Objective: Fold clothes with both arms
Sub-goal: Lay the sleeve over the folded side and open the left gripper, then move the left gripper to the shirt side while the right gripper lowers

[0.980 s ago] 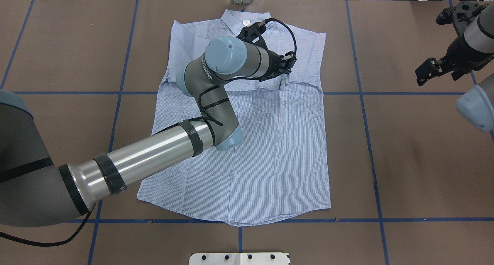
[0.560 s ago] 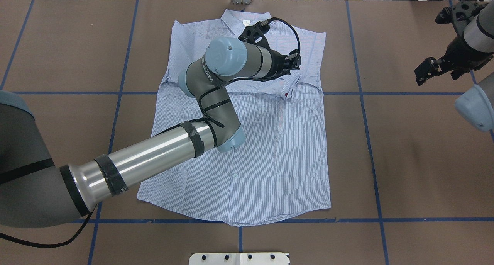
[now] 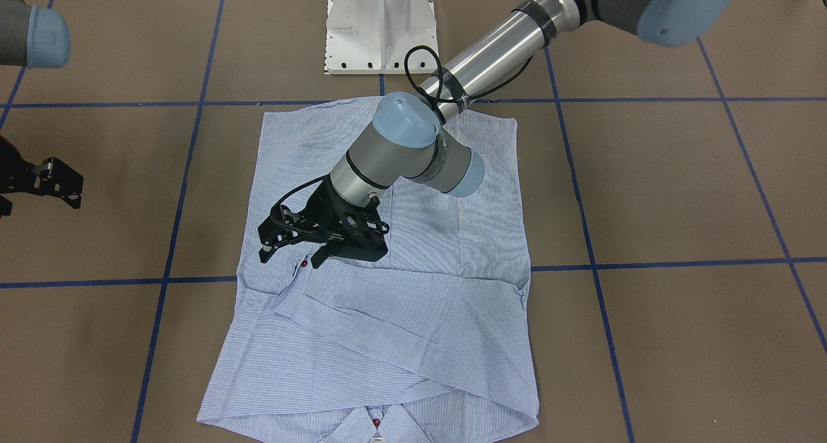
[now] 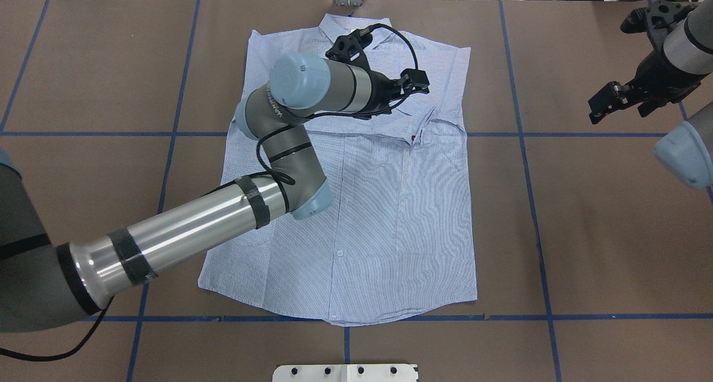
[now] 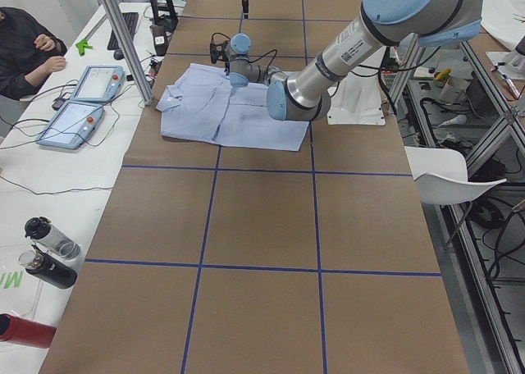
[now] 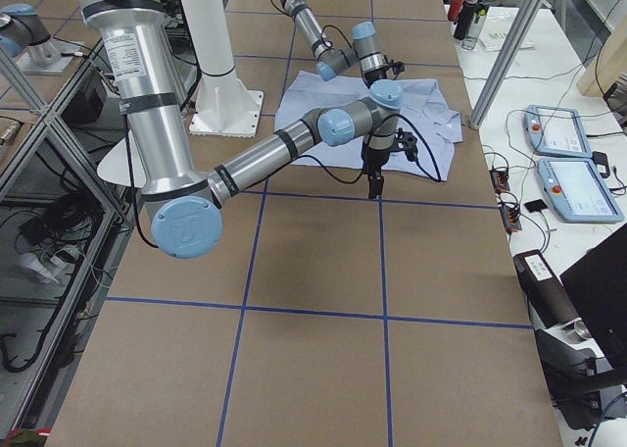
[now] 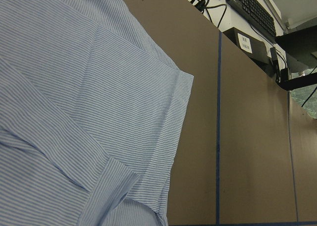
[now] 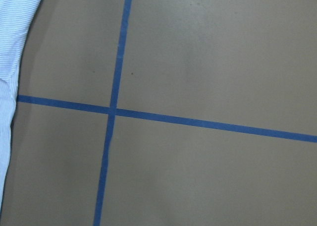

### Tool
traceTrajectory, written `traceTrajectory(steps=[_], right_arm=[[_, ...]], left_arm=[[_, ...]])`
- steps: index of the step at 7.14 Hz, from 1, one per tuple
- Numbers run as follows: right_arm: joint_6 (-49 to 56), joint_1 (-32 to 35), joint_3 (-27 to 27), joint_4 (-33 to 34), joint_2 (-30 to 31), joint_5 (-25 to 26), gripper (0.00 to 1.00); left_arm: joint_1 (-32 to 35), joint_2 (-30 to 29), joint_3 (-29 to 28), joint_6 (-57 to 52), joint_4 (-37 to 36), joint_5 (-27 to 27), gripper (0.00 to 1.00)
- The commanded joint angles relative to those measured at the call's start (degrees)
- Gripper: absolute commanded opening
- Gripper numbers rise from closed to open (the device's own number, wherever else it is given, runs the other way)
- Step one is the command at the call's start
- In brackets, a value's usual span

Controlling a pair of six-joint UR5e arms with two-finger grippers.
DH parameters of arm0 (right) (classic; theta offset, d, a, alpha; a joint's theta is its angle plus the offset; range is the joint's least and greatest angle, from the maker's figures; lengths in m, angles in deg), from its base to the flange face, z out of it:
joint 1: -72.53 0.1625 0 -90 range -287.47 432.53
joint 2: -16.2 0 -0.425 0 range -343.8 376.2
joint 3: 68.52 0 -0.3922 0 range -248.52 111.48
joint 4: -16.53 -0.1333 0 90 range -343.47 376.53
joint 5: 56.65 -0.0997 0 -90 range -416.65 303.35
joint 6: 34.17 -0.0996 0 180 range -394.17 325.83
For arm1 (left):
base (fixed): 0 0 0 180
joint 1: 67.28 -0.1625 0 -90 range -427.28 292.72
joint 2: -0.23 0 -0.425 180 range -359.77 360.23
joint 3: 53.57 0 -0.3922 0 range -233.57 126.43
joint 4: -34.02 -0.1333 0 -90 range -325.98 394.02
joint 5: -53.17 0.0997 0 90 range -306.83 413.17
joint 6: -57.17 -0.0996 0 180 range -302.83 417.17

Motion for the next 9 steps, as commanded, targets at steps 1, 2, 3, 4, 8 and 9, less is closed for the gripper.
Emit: traceTrajectory(steps=[1, 2, 3, 4, 8, 9], right_arm=[[-12.45, -3.70, -0.19, -14.49, 2.91, -0.72, 1.00], [-20.02, -7.21, -0.11, -24.33, 5.63, 0.41, 1.00], [-26.71, -9.25, -0.28, -30.60, 7.57, 0.68, 1.00], [-30.78, -11.70, -1.76, -31.88, 8.89, 1.12, 1.00], [-49.03, -32.23, -9.07, -30.41, 12.69, 18.75, 0.93], [-49.71, -37.43, -9.24, -27.10, 12.08, 23.40, 0.95]], left_arm=[[2.64, 10.98, 15.42, -1.21, -9.64, -5.27, 0.99], [3.60, 15.30, 24.12, -3.56, -17.97, -6.15, 0.99], [5.18, 20.12, 33.61, -7.41, -27.45, -6.94, 0.99], [5.37, 25.57, 42.67, -11.36, -34.16, -6.86, 0.99], [6.08, 39.14, 57.50, -13.16, -37.66, -6.95, 0.98], [5.99, 39.24, 57.61, -13.16, -37.74, -6.69, 0.98]])
